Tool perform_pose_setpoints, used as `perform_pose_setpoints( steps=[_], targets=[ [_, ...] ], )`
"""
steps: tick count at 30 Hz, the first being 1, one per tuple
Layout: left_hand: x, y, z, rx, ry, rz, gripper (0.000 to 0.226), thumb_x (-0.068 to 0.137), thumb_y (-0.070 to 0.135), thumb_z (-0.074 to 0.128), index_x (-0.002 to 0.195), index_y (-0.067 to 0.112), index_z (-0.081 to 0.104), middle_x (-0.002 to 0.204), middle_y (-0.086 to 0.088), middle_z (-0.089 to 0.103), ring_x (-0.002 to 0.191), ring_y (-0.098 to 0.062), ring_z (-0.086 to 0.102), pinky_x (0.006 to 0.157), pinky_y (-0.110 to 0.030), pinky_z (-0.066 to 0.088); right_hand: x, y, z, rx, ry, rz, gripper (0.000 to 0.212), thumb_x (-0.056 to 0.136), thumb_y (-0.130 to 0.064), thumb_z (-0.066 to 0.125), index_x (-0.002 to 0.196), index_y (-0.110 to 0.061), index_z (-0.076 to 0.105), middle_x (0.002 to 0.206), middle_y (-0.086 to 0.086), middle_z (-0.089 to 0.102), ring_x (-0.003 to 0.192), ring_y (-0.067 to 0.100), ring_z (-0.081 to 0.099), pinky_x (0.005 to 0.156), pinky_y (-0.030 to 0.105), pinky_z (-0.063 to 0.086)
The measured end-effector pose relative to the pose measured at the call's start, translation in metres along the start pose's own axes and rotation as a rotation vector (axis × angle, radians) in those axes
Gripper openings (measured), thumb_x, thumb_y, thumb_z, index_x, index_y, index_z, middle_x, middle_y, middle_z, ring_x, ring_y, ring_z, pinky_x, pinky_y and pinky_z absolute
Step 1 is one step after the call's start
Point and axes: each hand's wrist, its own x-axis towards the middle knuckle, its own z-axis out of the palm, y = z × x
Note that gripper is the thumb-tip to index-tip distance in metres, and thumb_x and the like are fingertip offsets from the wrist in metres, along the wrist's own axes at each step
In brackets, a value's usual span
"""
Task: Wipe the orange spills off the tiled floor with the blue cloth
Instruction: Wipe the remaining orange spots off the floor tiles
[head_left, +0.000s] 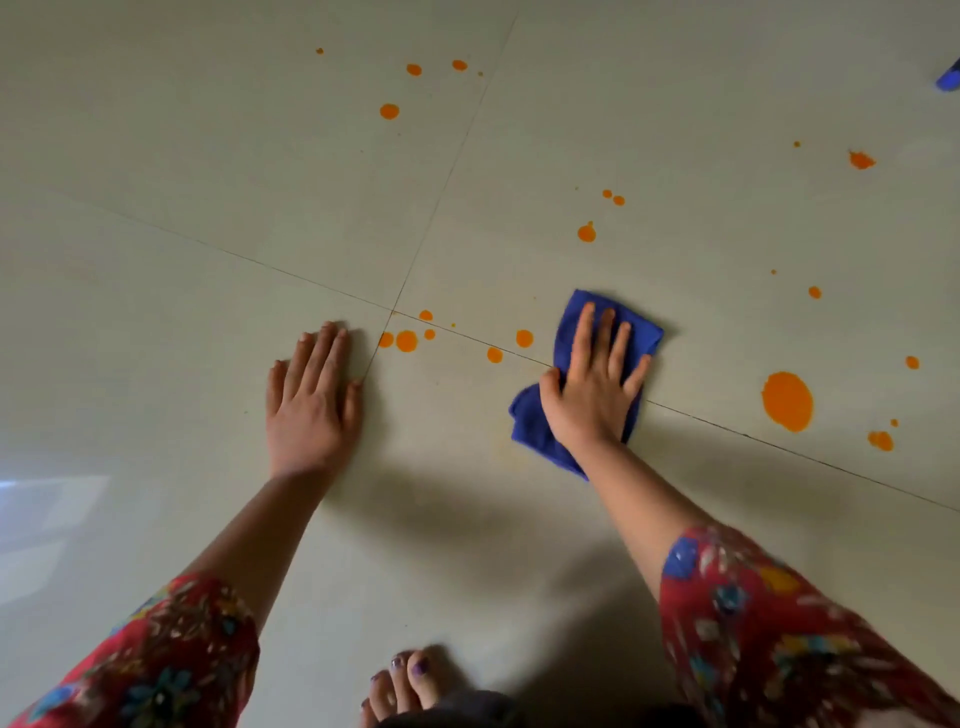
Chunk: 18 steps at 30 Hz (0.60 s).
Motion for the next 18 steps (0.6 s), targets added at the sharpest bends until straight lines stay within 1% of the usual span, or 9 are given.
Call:
perform_pose_setpoints(
  steps=[2,4,6,7,9,11,12,15,18],
  targets=[
    [0.0,0.001,0.0,-0.003,-0.008,-0.007,0.057,0.097,0.037,0.029,0.153,0.027,0.022,0.161,0.009,0.016,0.149,-0.014,0.012,0.119,-0.041,0.012,0.004,-0.023,-0.003,-0.015,-0.003,-0.141,0.072,0.087,-0.046,0.025,0.155,-0.023,0.017,0.161,0.009,0.019,0.149,0.032,0.016,0.116,0.061,0.009],
    [0.0,-0.002,0.0,0.001,-0.019,-0.01,0.057,0.097,0.038,0.028,0.153,0.028,0.02,0.161,0.01,0.014,0.149,-0.013,0.01,0.12,-0.041,0.011,-0.014,-0.017,0.0,-0.118,-0.034,-0.47,0.063,0.095,-0.047,0.026,0.154,-0.026,0.022,0.162,0.005,0.02,0.148,0.031,0.019,0.116,0.058,0.011],
    [0.0,-0.002,-0.001,0.004,-0.026,-0.005,0.057,0.098,0.039,0.027,0.153,0.028,0.019,0.161,0.01,0.013,0.149,-0.012,0.008,0.12,-0.041,0.011,-0.025,0.017,-0.006,-0.174,-0.096,-0.708,0.058,0.098,-0.042,0.024,0.155,-0.03,0.017,0.163,-0.001,0.016,0.149,0.027,0.016,0.115,0.06,0.013],
    [0.0,-0.002,-0.001,0.001,-0.026,-0.006,0.057,0.098,0.039,0.027,0.153,0.028,0.019,0.161,0.01,0.013,0.149,-0.012,0.007,0.12,-0.041,0.011,-0.016,0.034,-0.008,-0.186,-0.098,-0.731,0.058,0.098,-0.041,0.024,0.154,-0.032,0.014,0.163,-0.004,0.015,0.149,0.025,0.016,0.114,0.063,0.014],
    [0.0,-0.001,0.0,0.003,-0.026,-0.008,0.057,0.098,0.039,0.028,0.153,0.028,0.02,0.161,0.01,0.014,0.149,-0.012,0.008,0.12,-0.041,0.012,0.016,0.046,-0.01,-0.192,-0.051,-0.556,0.059,0.097,-0.041,0.024,0.154,-0.032,0.014,0.162,-0.008,0.017,0.149,0.023,0.017,0.111,0.068,0.015],
    [-0.001,-0.001,0.0,0.004,-0.024,-0.019,0.057,0.098,0.038,0.028,0.153,0.028,0.021,0.161,0.009,0.015,0.149,-0.013,0.009,0.12,-0.041,0.012,0.046,0.022,-0.011,-0.153,-0.022,-0.348,0.06,0.095,-0.042,0.022,0.154,-0.031,0.018,0.161,-0.009,0.018,0.149,0.024,0.016,0.112,0.067,0.013],
    [-0.002,0.0,-0.001,0.005,-0.023,-0.023,0.057,0.098,0.038,0.028,0.153,0.028,0.021,0.161,0.01,0.015,0.149,-0.012,0.009,0.12,-0.041,0.012,0.051,0.001,-0.01,-0.134,-0.014,-0.333,0.061,0.094,-0.043,0.021,0.154,-0.03,0.018,0.162,-0.008,0.017,0.15,0.025,0.015,0.113,0.065,0.011],
    [-0.001,0.0,-0.003,-0.001,-0.022,-0.022,0.057,0.098,0.039,0.026,0.153,0.028,0.021,0.161,0.01,0.015,0.149,-0.011,0.007,0.12,-0.04,0.011,0.024,-0.036,-0.003,-0.15,-0.032,-0.594,0.06,0.097,-0.044,0.022,0.155,-0.028,0.018,0.162,-0.006,0.016,0.15,0.027,0.014,0.115,0.061,0.014],
    [0.001,-0.001,-0.003,-0.013,-0.013,-0.021,0.056,0.098,0.039,0.026,0.153,0.028,0.023,0.16,0.01,0.016,0.149,-0.011,0.008,0.121,-0.039,0.01,0.009,0.009,-0.013,-0.191,-0.129,-0.926,0.059,0.099,-0.042,0.024,0.155,-0.029,0.015,0.163,-0.007,0.012,0.15,0.023,0.01,0.118,0.051,0.014]
  ],
)
